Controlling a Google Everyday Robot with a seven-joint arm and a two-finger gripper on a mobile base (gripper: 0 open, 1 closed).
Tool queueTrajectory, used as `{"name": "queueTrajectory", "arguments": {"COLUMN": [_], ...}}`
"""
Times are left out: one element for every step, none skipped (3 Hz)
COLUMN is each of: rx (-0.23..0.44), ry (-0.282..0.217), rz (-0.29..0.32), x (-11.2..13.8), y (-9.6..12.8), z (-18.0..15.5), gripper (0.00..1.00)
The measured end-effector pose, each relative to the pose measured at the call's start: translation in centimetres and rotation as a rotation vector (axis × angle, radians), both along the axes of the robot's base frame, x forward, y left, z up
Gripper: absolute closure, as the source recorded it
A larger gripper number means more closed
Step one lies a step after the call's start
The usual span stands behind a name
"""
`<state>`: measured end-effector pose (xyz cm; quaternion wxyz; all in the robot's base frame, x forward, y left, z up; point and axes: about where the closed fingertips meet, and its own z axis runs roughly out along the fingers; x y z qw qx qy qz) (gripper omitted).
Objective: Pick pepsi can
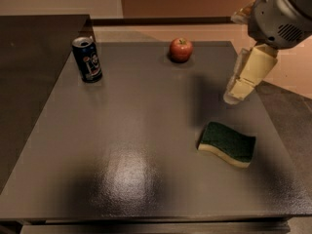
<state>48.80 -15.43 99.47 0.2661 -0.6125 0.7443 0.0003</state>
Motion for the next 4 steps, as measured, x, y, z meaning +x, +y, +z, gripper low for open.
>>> {"name": "queueTrajectory", "arguments": {"rx": [0.054,0.097,0.139,0.172], "ry": [-0.043,-0.068,-0.063,-0.033], "rz": [0.01,0.005,0.0,0.008], "x": [3.1,6.6,9.9,12.8], "y": [2.8,5.4,8.0,11.0], "z": [0.3,0.2,-0.6,-1.9], "gripper": [0.0,0.0,0.0,0.0]}}
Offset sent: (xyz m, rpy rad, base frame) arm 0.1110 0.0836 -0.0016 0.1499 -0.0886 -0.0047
